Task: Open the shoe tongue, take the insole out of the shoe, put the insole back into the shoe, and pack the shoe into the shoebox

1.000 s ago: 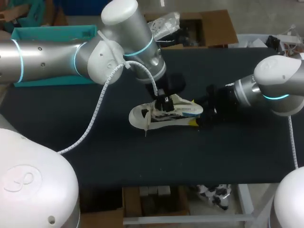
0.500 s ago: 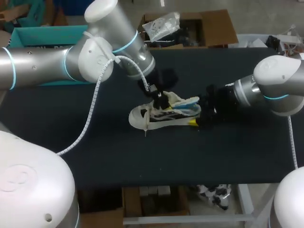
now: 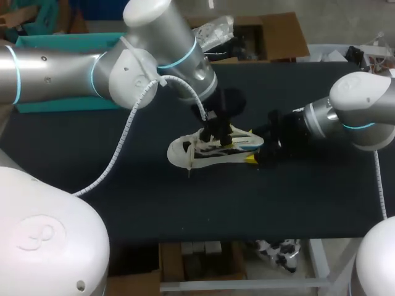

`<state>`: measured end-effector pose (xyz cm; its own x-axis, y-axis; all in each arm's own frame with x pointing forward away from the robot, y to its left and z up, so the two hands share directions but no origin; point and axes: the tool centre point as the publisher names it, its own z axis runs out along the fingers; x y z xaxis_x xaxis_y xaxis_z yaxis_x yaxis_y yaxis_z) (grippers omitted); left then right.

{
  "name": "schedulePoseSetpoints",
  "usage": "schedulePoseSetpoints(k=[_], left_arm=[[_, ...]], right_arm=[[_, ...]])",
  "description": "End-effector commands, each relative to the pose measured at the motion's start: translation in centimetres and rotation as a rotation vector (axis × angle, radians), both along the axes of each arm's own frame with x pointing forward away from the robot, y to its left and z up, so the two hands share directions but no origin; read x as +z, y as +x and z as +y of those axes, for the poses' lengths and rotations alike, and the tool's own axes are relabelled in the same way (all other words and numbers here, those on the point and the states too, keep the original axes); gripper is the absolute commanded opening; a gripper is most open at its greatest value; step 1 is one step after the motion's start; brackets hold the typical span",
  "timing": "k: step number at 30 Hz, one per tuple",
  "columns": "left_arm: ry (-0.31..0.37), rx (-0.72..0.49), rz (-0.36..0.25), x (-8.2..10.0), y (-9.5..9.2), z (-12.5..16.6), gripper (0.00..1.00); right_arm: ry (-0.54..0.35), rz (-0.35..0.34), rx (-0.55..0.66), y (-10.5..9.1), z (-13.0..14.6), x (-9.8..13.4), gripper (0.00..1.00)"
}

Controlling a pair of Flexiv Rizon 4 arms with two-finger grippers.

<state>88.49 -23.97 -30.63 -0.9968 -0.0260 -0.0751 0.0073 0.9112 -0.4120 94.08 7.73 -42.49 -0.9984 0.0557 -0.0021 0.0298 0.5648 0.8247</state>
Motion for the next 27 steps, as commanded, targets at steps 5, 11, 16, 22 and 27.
schedulePoseSetpoints(k=[5,11,16,22,27], left_arm=[[0.087,-0.001,-0.083,-0.4,-1.3,-3.1,0.49],[0.143,0.014,-0.119,-2.2,-0.8,-4.4,0.48],[0.152,0.02,-0.133,-3.1,-0.2,-4.8,0.47],[0.161,0.019,-0.175,-3.9,0.3,-5.2,0.46],[0.171,0.02,-0.219,-4.8,0.2,-5.5,0.46]], right_arm=[[0.002,0.001,0.001,0.2,0.0,-0.4,0.0],[0.002,0.001,0.001,0.2,0.0,-0.4,0.0],[0.002,0.001,0.001,0.2,0.0,-0.4,0.0],[0.002,0.001,0.001,0.2,0.0,-0.4,0.0],[0.002,0.001,0.001,0.2,0.0,-0.4,0.0]])
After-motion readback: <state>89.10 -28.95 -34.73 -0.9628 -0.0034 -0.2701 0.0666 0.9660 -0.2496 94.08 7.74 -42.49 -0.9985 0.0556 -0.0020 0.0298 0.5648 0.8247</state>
